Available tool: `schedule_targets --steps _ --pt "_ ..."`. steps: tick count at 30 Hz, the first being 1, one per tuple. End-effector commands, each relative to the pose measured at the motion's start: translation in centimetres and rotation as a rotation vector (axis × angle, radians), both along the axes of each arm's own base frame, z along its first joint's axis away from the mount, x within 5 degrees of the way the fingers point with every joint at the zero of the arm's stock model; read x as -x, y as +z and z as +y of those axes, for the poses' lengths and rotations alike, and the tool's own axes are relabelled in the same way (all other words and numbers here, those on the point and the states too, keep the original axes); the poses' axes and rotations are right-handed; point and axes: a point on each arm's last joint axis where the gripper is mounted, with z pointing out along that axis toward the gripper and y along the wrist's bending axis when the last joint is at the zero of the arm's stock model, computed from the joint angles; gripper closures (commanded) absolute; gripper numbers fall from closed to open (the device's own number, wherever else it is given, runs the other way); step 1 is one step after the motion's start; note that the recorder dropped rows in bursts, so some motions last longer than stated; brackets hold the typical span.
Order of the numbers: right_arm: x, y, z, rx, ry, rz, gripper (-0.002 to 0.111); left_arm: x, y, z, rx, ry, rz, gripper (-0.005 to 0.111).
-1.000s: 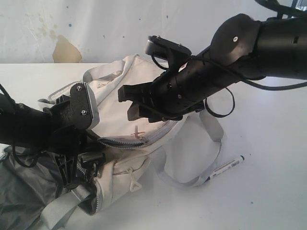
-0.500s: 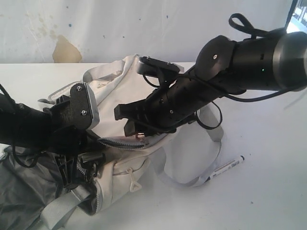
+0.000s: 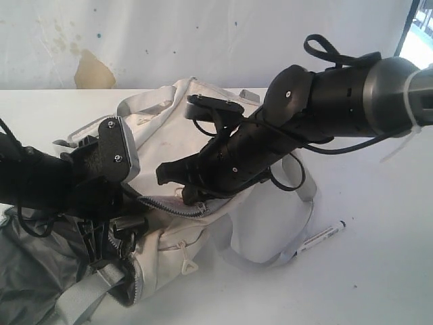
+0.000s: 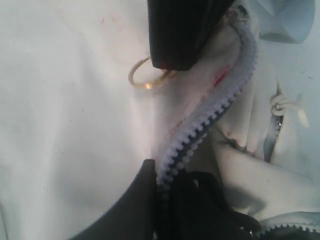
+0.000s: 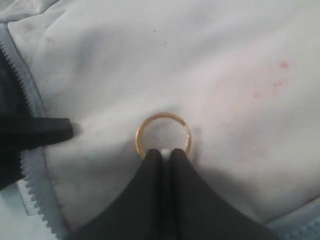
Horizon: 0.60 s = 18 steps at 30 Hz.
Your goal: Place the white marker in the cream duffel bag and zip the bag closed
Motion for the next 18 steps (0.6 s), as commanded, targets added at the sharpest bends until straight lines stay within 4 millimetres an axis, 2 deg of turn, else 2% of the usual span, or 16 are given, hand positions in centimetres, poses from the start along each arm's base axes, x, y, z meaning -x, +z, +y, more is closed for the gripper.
schedule_targets --steps 1,10,18 --pt "-0.5 0.2 -0.5 0.035 0.023 -0.06 0.108 0.3 0.0 -0.2 0.012 -0.008 0.018 0.107" --pt "-3.7 2.2 -4.0 -0.002 -0.145 -0.206 0.108 0.1 0.0 -0.1 0.021 0.046 0.025 0.107" --pt "-6.2 2.5 -7.7 0.009 -0.277 -0.269 0.108 0.0 0.0 0.0 0.011 0.051 0.011 0.107"
